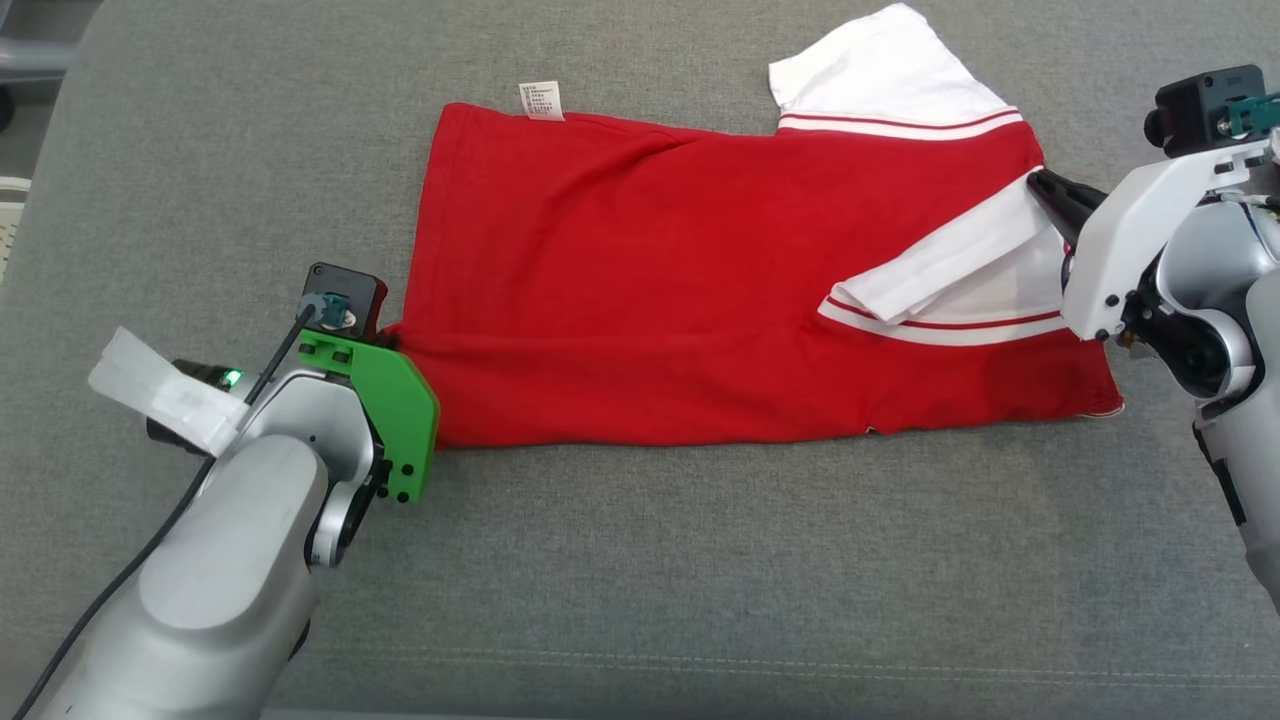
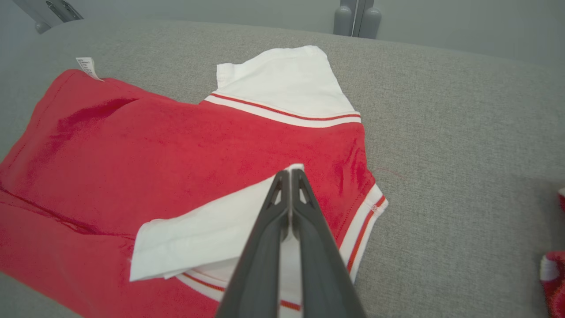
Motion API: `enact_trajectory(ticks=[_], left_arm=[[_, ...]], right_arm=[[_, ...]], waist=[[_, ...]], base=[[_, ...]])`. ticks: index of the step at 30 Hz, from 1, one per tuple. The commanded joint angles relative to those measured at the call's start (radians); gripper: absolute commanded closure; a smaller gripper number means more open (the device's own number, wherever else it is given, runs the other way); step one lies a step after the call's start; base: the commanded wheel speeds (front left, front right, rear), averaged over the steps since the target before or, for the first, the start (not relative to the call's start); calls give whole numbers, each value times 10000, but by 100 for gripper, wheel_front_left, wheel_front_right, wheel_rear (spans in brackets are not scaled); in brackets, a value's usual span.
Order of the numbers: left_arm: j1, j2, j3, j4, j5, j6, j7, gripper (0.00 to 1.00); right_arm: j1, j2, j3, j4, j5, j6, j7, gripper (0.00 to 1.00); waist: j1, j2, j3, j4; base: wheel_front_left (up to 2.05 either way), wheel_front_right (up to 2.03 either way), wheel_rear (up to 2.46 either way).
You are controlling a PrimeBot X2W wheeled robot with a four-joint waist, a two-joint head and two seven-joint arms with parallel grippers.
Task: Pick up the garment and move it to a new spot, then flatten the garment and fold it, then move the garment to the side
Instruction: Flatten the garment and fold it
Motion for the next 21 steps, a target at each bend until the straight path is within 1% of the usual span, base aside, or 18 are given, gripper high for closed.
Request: enact_trajectory(ticks=[1, 10, 11, 12, 13, 18, 21], left_arm=[[-206, 5, 19, 25, 76, 33, -86, 100], [-528, -202, -18, 516, 86, 45, -403, 100], [-544, -217, -10, 552, 71, 55, -463, 75], [-560, -225, 23, 570, 70, 100, -543, 0], [-567, -229, 47, 585, 73, 114, -648, 0], [-186, -217, 100, 584, -44, 183, -991, 0], [227, -101, 224, 374, -138, 375, -1329, 0]], right_arm=[[-99, -23, 31, 80, 33, -1, -68, 100], [-163, 49, 257, 870, 90, -1, -355, 100], [-173, 81, 257, 944, 116, -1, -362, 100], [-175, 113, 247, 1025, 133, -1, -339, 48], [-188, 134, 216, 1054, 136, -1, -396, 0], [149, 210, -93, 898, 356, -1, -600, 0], [660, 205, -370, 524, 570, -1, -385, 0]], waist=[[0, 0, -8, 2], [0, 0, -108, -68], [0, 0, -120, -86], [0, 0, -132, -102], [0, 0, -149, -113], [0, 0, -395, -112], [0, 0, -615, -103]], base=[[0, 0, 0], [0, 0, 0], [0, 0, 0], [0, 0, 0], [0, 0, 0], [0, 0, 0], [0, 0, 0]])
